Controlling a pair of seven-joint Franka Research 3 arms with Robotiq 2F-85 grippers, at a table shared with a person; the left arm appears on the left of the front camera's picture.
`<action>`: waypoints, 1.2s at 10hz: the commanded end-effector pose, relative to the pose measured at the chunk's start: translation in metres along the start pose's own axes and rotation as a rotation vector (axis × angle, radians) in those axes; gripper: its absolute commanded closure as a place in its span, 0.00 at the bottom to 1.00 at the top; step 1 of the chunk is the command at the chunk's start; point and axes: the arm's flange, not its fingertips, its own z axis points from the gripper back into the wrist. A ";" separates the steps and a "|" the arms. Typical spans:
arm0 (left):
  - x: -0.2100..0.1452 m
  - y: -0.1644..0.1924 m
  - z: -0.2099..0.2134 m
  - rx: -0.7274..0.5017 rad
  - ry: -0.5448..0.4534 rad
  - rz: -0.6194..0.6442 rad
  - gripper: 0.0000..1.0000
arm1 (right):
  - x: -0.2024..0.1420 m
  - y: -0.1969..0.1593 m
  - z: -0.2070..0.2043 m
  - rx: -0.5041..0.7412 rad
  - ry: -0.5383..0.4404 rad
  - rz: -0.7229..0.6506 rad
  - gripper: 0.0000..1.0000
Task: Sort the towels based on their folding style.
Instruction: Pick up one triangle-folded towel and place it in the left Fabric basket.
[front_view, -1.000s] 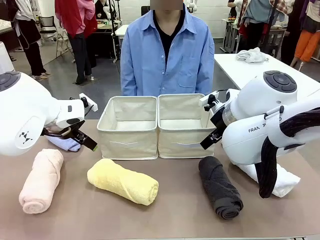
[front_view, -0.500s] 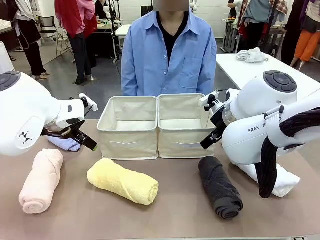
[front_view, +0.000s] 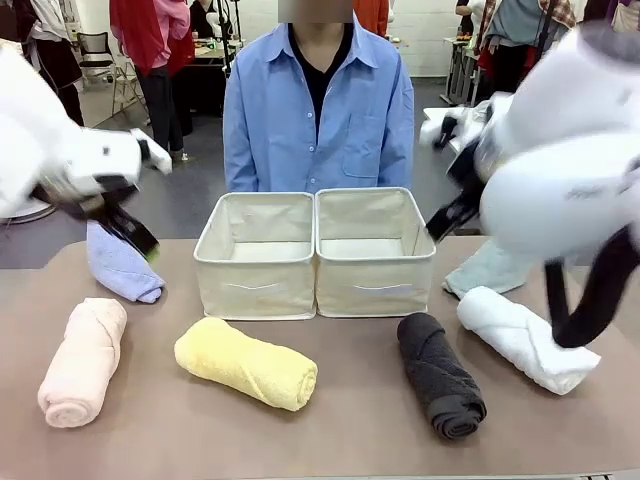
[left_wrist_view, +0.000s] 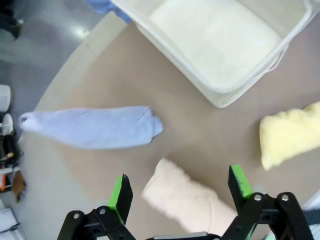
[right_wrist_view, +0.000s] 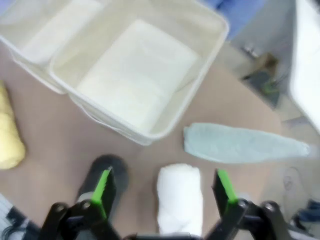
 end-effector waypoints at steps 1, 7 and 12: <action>0.017 0.015 0.068 0.054 0.028 -0.039 0.00 | 0.023 -0.002 0.085 -0.055 0.040 -0.017 0.00; 0.017 0.018 0.121 0.066 -0.017 -0.011 0.00 | 0.020 -0.003 0.150 -0.069 0.004 -0.010 0.00; -0.005 0.134 0.113 -0.442 -0.197 -0.133 0.00 | -0.010 -0.136 0.121 0.503 -0.069 0.004 0.00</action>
